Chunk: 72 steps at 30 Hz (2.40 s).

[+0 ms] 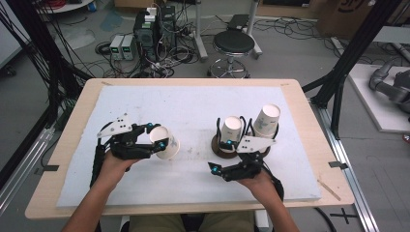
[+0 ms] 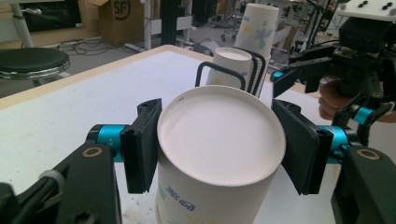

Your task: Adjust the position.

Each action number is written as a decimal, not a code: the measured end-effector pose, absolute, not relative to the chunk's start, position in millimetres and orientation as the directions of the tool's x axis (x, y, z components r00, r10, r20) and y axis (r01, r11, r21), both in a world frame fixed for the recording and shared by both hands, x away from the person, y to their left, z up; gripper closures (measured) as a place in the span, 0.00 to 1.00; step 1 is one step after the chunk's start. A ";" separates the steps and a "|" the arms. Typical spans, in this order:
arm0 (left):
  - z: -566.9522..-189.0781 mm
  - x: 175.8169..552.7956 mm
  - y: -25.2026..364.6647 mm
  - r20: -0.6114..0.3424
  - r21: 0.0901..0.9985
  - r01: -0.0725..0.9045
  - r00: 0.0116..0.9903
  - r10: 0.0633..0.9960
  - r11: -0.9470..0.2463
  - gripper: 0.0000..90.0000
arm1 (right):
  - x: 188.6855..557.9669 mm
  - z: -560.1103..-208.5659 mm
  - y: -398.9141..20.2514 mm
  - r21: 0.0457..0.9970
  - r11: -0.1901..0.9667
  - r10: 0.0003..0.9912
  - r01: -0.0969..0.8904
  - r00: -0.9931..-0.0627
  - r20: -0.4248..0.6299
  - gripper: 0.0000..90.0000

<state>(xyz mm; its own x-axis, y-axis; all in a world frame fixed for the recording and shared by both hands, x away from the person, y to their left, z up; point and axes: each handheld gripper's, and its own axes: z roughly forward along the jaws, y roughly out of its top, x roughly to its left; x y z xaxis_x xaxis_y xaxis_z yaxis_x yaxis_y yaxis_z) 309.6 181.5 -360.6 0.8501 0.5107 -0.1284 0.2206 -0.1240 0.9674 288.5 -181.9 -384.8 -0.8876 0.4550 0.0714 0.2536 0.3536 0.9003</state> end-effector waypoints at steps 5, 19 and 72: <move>-361.1 307.7 180.0 -0.128 0.967 0.220 0.853 0.506 -0.126 0.41 | 301.0 -385.6 -156.9 0.896 0.375 0.403 0.238 -0.912 0.073 0.23; -362.0 306.2 170.6 -0.125 0.966 0.215 0.876 0.466 -0.144 0.41 | 314.1 -391.0 -124.9 0.900 0.372 0.332 0.227 -0.938 0.099 0.23; -358.6 305.4 164.5 -0.157 0.954 0.234 0.925 0.347 -0.189 0.17 | 328.1 -376.7 -92.4 0.804 0.590 0.157 0.080 -0.987 -0.017 0.37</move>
